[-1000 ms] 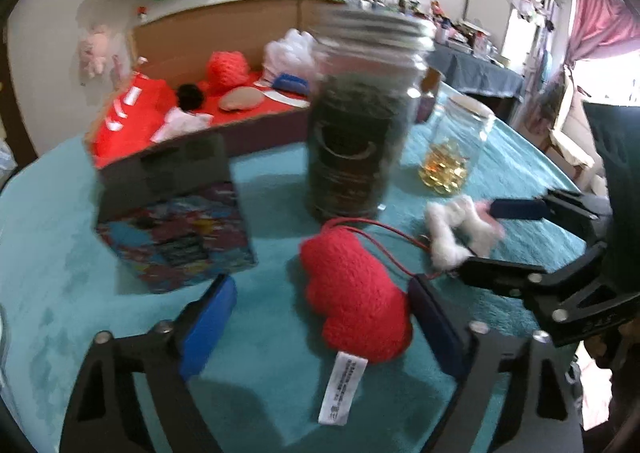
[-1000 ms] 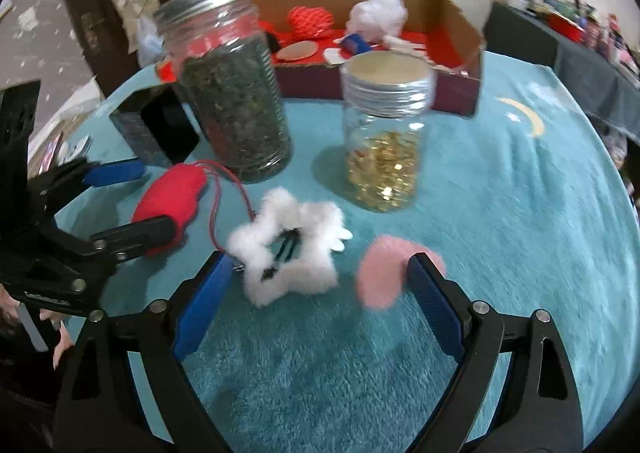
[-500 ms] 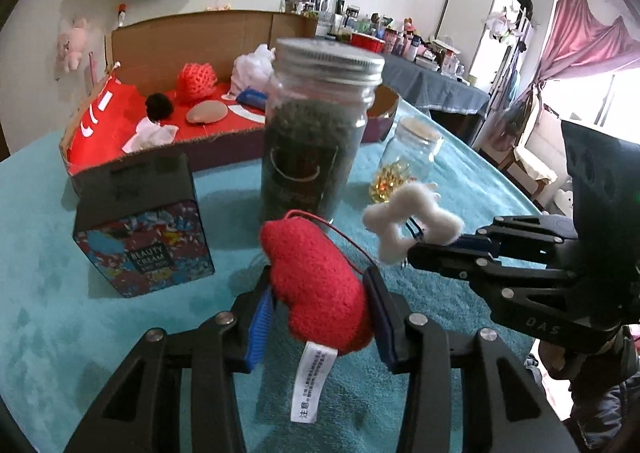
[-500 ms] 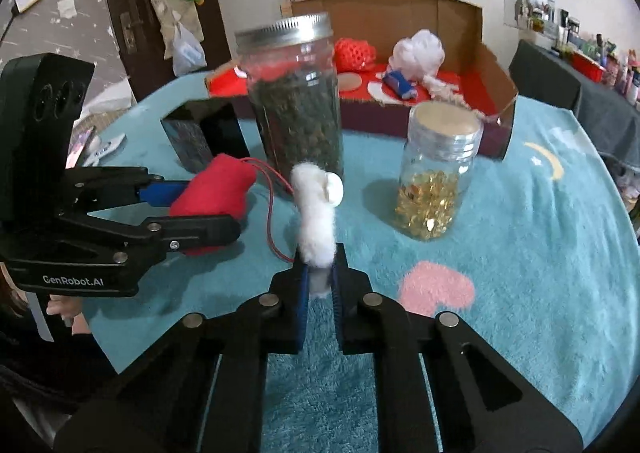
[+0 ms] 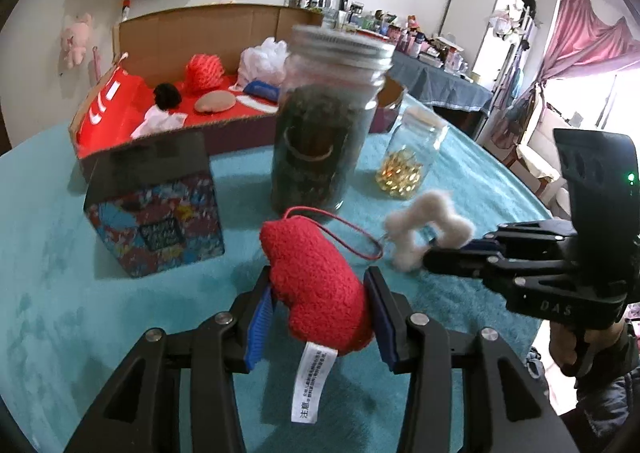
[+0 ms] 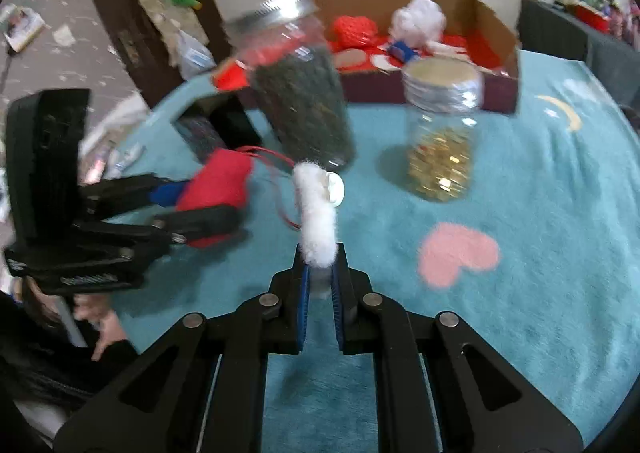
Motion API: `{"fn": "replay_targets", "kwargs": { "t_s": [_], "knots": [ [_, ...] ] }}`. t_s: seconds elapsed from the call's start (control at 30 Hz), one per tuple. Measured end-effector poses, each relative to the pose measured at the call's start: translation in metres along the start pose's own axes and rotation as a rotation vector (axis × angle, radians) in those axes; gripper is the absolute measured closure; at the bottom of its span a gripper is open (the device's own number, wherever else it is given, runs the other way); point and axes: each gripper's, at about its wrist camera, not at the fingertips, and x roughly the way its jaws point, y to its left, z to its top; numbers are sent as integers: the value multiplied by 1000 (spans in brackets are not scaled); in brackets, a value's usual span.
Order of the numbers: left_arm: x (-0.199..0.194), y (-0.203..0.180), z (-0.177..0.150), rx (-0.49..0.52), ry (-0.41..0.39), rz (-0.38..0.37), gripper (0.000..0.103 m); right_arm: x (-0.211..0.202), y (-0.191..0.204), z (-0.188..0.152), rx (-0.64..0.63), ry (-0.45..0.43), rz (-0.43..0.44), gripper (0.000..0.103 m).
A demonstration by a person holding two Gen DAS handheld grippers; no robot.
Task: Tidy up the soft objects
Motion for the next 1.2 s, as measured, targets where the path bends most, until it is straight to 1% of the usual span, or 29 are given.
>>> {"fn": "replay_targets", "kwargs": {
  "t_s": [0.07,0.13,0.23,0.27,0.3,0.33,0.4,0.47,0.5,0.53,0.57,0.67,0.77,0.87,0.93,0.97,1.0,1.03,1.1,1.13,1.17,1.2],
  "knots": [
    [4,2,-4,-1,15,25,56,0,1,-3,-16,9,-61,92],
    [5,3,-8,-1,23,42,52,-1,2,-4,-30,8,-95,89],
    [3,4,-10,3,18,60,42,-1,0,-6,-16,20,-125,87],
    [2,4,-10,7,15,73,34,-2,1,-7,-19,16,-140,86],
    [1,4,-10,9,12,87,29,-3,1,-9,-24,14,-153,85],
    [1,5,-11,8,8,97,28,-4,1,-10,-27,13,-168,83],
    [1,7,-12,0,12,93,28,-7,2,-13,-35,7,-207,77],
    [2,7,-11,-2,15,95,27,-9,2,-15,-45,-11,-259,64],
    [2,7,-11,1,16,95,25,-10,1,-17,-53,-19,-286,34],
    [2,5,-11,5,16,96,24,-11,1,-17,-60,-29,-304,15],
    [3,4,-11,9,17,98,23,-14,3,-19,-81,-59,-329,16],
    [4,2,-10,19,17,109,23,-16,1,-23,-88,-70,-373,16],
    [4,-1,-7,23,9,108,23,-16,-4,-18,-79,-80,-374,16],
    [5,-4,-3,31,7,107,23,-17,-2,-7,-102,-107,-376,16],
    [8,-7,-1,40,13,102,24,-11,1,1,-130,-88,-349,16],
    [10,-8,0,45,17,103,30,-6,2,5,-136,-71,-339,16],
    [11,-8,1,50,22,104,39,0,3,8,-148,-45,-316,16],
    [14,-8,1,54,31,108,43,8,4,10,-156,-15,-306,16],
    [16,-6,0,47,34,119,53,19,2,12,-152,31,-293,19],
    [15,-4,0,40,30,116,53,21,1,12,-148,47,-275,28],
    [14,-3,0,29,28,104,54,19,1,12,-142,41,-240,34],
    [12,-1,0,22,24,93,54,17,1,12,-140,34,-233,48]
  ]
}}
